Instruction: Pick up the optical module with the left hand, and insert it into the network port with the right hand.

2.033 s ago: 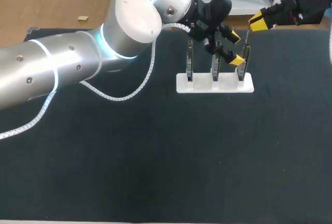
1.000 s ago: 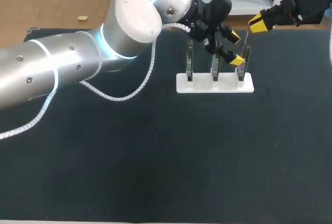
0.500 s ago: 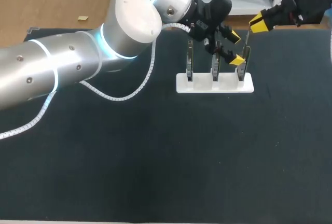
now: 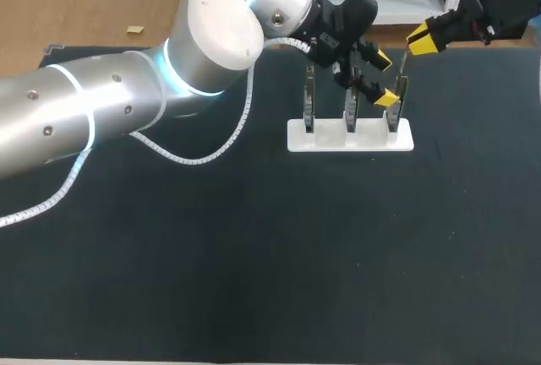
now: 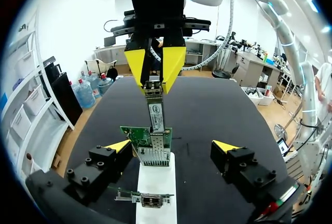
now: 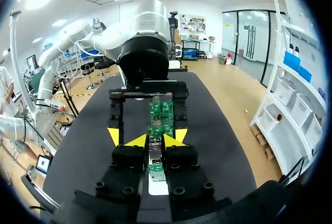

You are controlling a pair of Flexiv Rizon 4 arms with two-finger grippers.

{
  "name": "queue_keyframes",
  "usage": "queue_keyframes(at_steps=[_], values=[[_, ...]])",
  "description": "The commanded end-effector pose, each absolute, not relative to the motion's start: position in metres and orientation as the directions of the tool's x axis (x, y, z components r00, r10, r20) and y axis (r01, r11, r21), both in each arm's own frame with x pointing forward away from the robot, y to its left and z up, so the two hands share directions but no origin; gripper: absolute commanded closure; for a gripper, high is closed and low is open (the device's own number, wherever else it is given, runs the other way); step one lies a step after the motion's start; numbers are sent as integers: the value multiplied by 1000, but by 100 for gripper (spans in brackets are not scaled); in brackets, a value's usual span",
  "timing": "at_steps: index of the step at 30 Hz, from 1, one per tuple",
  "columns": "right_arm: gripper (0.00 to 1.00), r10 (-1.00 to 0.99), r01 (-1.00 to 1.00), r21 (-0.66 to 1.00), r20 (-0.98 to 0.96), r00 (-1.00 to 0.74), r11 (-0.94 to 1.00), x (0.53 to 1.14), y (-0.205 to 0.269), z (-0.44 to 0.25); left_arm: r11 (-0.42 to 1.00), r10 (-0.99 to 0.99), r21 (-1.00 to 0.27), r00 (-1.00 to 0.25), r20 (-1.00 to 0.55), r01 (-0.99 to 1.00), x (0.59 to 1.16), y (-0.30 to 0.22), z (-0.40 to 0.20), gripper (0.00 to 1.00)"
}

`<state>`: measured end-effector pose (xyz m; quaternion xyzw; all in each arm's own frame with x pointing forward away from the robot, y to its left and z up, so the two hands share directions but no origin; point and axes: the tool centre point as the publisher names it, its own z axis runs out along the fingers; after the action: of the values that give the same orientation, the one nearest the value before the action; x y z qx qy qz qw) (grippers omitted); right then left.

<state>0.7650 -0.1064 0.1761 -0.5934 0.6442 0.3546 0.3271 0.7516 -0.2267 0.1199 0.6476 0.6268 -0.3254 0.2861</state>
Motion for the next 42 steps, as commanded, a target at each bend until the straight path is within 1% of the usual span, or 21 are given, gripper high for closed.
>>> queue_keyframes(at_steps=[1, 42], values=[[100, -529, -997, 64, -845, -79, 46, 765, -105, 175, -53, 630, -41, 1, -777, 998, 754, -228, 121, 0], [100, -526, -997, 54, -847, -76, 58, 768, -105, 179, -53, 630, -41, 1, -777, 998, 754, -228, 121, 0]])
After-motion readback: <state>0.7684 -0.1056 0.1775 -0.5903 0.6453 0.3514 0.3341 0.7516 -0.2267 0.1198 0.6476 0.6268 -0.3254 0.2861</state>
